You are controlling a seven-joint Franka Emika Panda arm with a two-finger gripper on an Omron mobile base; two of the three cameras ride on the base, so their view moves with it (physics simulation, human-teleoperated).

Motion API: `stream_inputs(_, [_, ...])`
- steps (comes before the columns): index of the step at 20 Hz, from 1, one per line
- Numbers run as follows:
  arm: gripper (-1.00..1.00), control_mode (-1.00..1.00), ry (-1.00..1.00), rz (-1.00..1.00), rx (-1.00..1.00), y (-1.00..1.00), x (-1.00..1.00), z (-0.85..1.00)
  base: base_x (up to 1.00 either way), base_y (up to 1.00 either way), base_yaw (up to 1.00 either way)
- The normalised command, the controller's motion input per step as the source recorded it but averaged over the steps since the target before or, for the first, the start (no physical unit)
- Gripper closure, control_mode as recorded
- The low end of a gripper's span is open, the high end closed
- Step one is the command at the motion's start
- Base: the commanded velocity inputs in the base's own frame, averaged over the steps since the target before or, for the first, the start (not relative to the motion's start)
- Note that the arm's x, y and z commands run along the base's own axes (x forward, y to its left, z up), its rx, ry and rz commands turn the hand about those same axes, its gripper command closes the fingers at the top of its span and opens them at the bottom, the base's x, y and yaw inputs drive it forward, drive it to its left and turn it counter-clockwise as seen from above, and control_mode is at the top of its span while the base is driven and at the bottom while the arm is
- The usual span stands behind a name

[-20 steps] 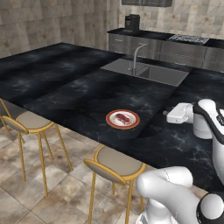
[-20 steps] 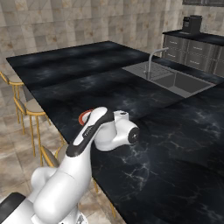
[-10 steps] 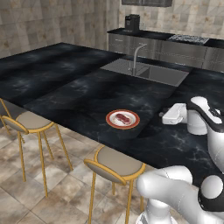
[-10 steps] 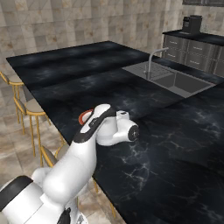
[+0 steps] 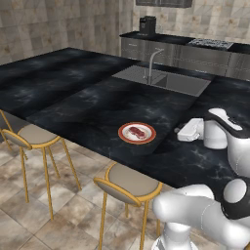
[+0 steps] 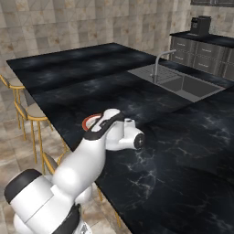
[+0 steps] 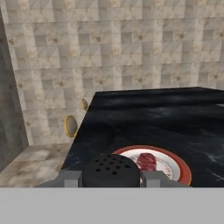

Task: Retrieve the shaker from the cabinet and place it next the steak on a plate on the dining table.

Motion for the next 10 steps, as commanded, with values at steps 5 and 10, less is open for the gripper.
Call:
stream_inputs(5, [1.00, -1.00, 0.00, 0.00, 0.00, 0.00, 0.22, -0.28, 0.00, 0.00, 0.00])
stream_inputs(10, [1.00, -1.00, 0.00, 0.00, 0.00, 0.00, 0.18, -0.26, 0.00, 0.00, 0.00])
